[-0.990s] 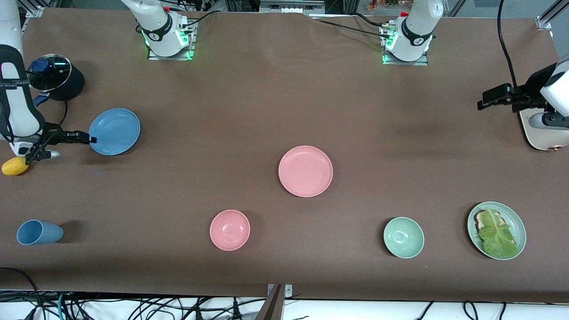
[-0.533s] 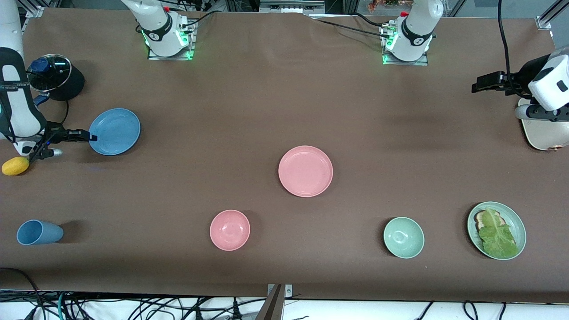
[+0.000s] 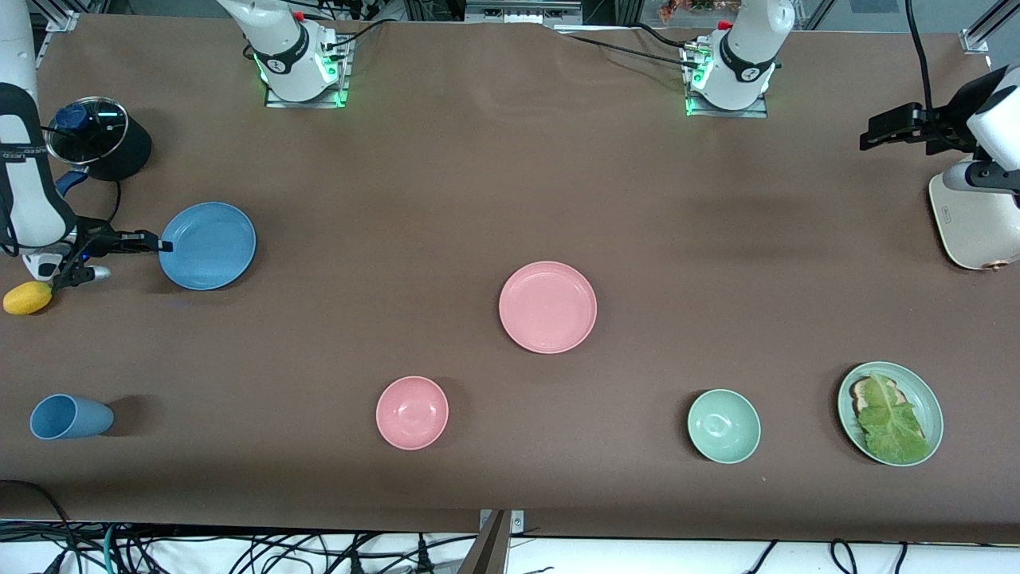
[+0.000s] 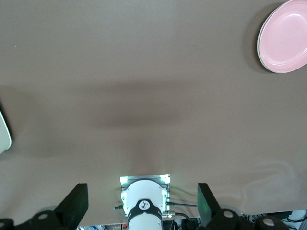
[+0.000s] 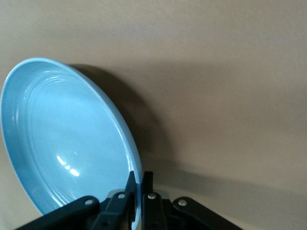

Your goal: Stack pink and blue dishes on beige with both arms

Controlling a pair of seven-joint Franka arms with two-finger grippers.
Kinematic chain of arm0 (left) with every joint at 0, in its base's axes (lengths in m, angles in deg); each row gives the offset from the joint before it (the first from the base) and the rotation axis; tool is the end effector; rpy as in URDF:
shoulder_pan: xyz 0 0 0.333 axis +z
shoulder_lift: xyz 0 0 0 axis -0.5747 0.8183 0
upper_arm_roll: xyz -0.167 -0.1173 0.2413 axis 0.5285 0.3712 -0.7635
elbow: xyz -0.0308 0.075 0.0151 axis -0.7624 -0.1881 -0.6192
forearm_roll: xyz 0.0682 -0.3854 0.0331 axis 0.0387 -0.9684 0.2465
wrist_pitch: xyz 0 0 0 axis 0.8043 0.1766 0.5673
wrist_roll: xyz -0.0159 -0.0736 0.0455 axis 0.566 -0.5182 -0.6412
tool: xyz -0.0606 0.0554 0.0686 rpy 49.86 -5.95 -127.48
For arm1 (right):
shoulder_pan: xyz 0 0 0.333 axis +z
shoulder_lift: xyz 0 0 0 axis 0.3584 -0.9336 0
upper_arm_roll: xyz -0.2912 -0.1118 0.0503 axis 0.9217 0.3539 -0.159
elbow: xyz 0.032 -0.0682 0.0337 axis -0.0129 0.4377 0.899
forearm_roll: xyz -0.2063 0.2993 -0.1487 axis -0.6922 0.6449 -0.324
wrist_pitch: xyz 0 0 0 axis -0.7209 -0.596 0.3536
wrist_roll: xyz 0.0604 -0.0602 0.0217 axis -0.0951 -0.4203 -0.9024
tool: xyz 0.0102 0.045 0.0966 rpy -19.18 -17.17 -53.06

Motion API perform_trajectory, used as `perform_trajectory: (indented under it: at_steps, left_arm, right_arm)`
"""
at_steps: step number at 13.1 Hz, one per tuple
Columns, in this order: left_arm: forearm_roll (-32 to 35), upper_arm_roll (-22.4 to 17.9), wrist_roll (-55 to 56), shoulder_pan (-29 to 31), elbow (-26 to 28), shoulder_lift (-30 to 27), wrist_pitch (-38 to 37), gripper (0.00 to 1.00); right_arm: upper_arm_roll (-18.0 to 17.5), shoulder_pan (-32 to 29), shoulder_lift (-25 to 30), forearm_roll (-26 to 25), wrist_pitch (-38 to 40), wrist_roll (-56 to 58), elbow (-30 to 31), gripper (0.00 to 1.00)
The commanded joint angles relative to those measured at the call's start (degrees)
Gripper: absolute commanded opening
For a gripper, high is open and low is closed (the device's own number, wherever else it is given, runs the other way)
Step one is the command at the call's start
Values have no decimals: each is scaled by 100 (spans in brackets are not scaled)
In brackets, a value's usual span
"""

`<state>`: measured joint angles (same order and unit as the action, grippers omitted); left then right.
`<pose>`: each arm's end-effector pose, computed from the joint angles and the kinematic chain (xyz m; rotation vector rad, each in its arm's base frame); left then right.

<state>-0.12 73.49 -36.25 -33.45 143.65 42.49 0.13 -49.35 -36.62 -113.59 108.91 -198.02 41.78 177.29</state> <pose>0.5237 0.0057 0.6136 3.0220 -0.0234 -0.5037 0.5065 -0.2828 0.1833 -2.7062 -0.1157 0.3165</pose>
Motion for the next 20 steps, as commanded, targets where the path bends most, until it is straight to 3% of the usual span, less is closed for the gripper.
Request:
perform_trajectory:
  at_steps: [1,7,9,11,14,20]
  left_arm:
    - [127,8,19,-66,-74,2,-171,100]
    - [118,25,2,-67,-118,20,-171,100]
    - [127,104,28,-75,-118,20,-162,100]
    - [127,87,2,-67,-118,28,-162,100]
    - [118,96,-25,-58,-118,28,-162,100]
    - [110,113,-16,-67,-118,20,-162,100]
  right_arm:
    - [-33,-3,4,312,647,21,-429,0]
    - [-112,1006,329,348,1431,-1733,-1106,0]
    - [-427,1245,391,374,1423,-2453,-1256,0]
    - [-1014,1289,391,593,1344,-3507,-1370,0]
    - [-1719,1604,400,577,1133,-5299,-1625,0]
    - [-1791,3475,330,594,-569,-7869,-1661,0]
